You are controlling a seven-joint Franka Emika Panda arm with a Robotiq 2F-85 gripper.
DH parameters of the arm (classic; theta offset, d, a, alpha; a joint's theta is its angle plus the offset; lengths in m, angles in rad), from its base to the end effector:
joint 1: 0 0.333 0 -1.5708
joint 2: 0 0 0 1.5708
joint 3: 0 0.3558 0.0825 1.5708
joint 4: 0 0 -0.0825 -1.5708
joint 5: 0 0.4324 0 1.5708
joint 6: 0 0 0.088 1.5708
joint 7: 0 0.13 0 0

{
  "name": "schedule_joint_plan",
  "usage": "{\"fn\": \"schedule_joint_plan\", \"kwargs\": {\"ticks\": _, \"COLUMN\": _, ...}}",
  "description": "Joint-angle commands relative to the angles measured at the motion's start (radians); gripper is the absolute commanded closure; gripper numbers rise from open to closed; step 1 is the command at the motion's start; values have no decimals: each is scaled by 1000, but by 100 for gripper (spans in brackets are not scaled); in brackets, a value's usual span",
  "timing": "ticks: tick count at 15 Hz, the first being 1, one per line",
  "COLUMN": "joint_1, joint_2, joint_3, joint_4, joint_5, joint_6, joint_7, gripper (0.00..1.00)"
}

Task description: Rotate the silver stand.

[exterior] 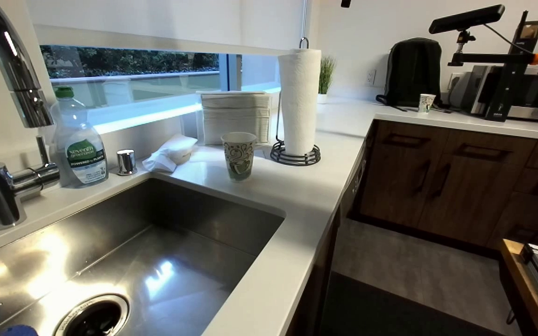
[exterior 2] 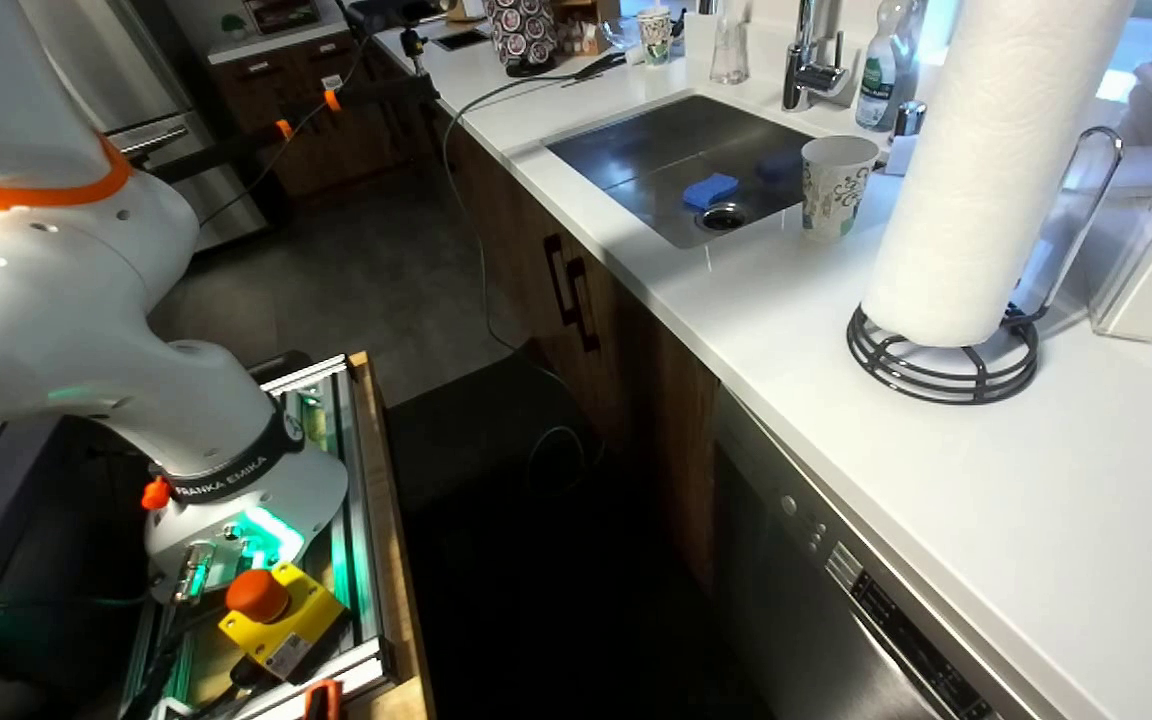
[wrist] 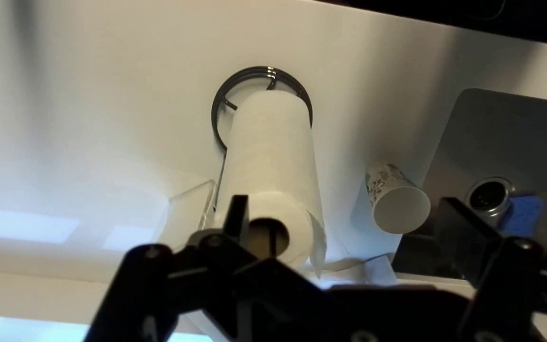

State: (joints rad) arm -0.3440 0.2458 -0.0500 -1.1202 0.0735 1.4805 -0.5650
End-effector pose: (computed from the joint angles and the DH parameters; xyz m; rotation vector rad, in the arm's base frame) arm 0.6295 -0.2448 0.7081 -3.1208 -0.2880 -0.2035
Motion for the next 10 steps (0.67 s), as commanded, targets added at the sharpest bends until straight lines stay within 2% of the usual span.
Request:
{"fn": "schedule_joint_plan", "kwargs": {"ticks": 1, "joint_1": 8, "joint_2": -152, "joint_3": -20, "joint_4": -212, "joint_5": -10, "joint_6": 13, "joint_7": 177, "gripper": 0}}
{"fn": "schedule_joint_plan", "kwargs": {"ticks": 3, "joint_1": -4, "joint_2": -228, "joint_3": -24, "joint_4": -316, "joint_5": 47, "joint_6": 3, "joint_7": 255, "gripper": 0}}
{"fn": "schedule_joint_plan", "kwargs": {"ticks": 8, "joint_1": -13, "joint_2": -409, "joint_3": -36, "joint_4": -561, "joint_5": 107, "joint_6": 24, "joint_7": 473, "gripper": 0}}
{"fn": "schedule_joint_plan", "kwargs": {"ticks": 9, "joint_1": 47, "joint_2": -299, "joint_3": -85, "joint_4": -406, "joint_5": 66, "joint_6": -4, "joint_7": 401, "gripper": 0}}
{"fn": "schedule_joint_plan", "kwargs": {"ticks": 10, "joint_1": 48, "joint_2": -333, "joint_3": -88, "joint_4": -451, "joint_5": 74, "joint_6": -4, "joint_7": 431, "gripper": 0}}
